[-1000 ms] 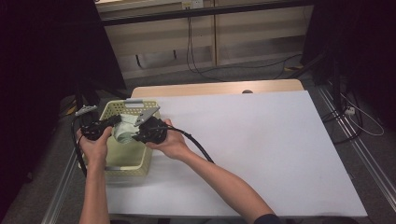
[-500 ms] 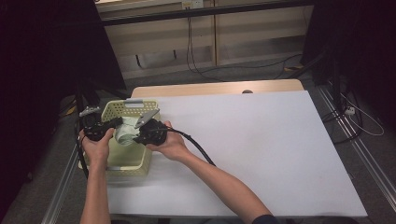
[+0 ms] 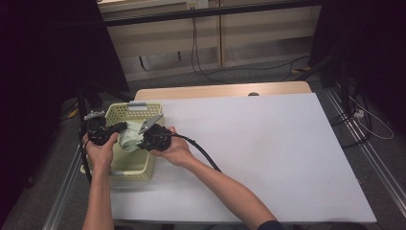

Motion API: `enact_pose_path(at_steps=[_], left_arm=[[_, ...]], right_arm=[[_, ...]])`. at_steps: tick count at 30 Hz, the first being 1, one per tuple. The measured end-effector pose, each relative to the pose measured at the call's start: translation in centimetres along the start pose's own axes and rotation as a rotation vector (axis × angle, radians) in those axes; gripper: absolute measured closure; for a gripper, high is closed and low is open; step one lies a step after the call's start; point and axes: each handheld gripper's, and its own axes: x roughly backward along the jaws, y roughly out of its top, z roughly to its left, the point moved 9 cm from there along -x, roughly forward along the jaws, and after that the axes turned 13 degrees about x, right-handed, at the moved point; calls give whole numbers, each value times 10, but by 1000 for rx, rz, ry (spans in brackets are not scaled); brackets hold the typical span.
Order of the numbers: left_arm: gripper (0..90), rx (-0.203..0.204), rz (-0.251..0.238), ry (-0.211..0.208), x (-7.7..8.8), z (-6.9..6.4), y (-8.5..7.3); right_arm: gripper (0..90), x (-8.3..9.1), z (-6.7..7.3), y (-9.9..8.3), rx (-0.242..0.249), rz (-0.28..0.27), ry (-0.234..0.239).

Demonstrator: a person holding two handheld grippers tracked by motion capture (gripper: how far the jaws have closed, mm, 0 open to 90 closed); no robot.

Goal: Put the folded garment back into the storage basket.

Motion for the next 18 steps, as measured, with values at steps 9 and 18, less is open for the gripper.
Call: enact_pose_path(at_steps=[9,18], left_arm=[[838,-5,3,9,-1,1,0],[585,11,-8,53,-2,4,1]], right_arm=[[840,-2,1,-1,6,4,4],[608,-4,5,1,-4,3,13]])
